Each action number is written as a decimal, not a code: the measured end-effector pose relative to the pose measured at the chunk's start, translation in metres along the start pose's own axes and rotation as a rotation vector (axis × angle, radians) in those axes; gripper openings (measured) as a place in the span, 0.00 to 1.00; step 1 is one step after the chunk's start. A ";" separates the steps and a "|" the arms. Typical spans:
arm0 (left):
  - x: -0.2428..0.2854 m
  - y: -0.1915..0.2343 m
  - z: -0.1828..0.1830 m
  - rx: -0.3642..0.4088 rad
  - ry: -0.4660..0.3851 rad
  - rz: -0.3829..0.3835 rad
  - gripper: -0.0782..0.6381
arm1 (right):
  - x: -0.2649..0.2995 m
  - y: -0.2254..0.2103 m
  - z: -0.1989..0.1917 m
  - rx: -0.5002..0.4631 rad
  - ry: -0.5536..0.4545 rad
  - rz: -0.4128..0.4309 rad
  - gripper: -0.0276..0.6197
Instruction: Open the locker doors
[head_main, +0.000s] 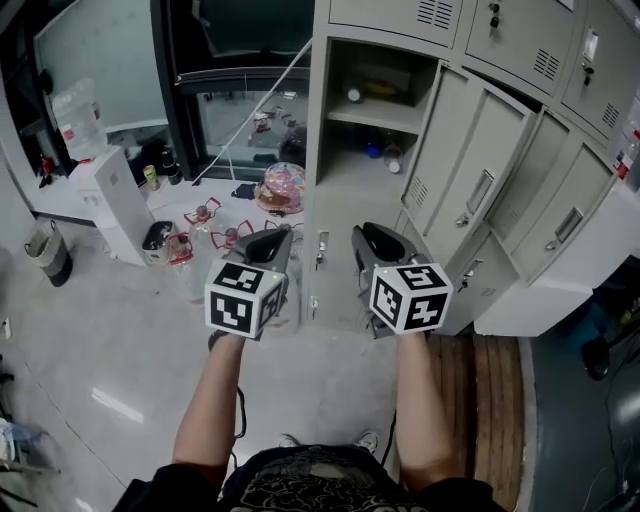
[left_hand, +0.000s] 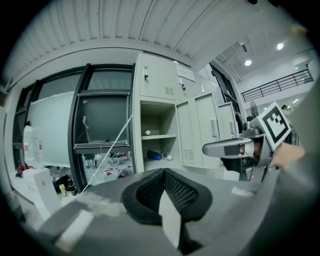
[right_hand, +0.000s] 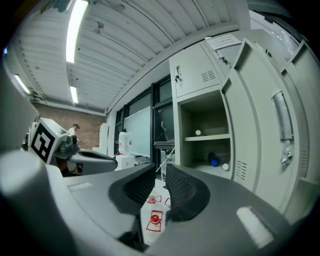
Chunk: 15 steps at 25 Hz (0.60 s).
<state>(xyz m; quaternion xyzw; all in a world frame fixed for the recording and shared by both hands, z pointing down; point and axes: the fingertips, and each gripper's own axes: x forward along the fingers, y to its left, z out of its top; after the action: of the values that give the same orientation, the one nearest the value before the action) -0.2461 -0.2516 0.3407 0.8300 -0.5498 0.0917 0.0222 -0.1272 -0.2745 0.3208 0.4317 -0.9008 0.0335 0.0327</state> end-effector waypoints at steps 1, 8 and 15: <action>-0.006 0.008 -0.002 -0.003 -0.002 0.013 0.11 | 0.004 0.007 -0.001 0.001 0.002 0.012 0.14; -0.047 0.049 -0.012 -0.017 0.000 0.106 0.11 | 0.027 0.053 -0.004 0.002 -0.003 0.094 0.10; -0.071 0.070 -0.016 -0.030 -0.011 0.154 0.11 | 0.040 0.077 0.000 -0.003 -0.020 0.132 0.04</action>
<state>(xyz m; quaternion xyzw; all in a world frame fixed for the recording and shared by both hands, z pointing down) -0.3393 -0.2129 0.3390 0.7852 -0.6134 0.0804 0.0246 -0.2118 -0.2573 0.3214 0.3716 -0.9276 0.0300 0.0220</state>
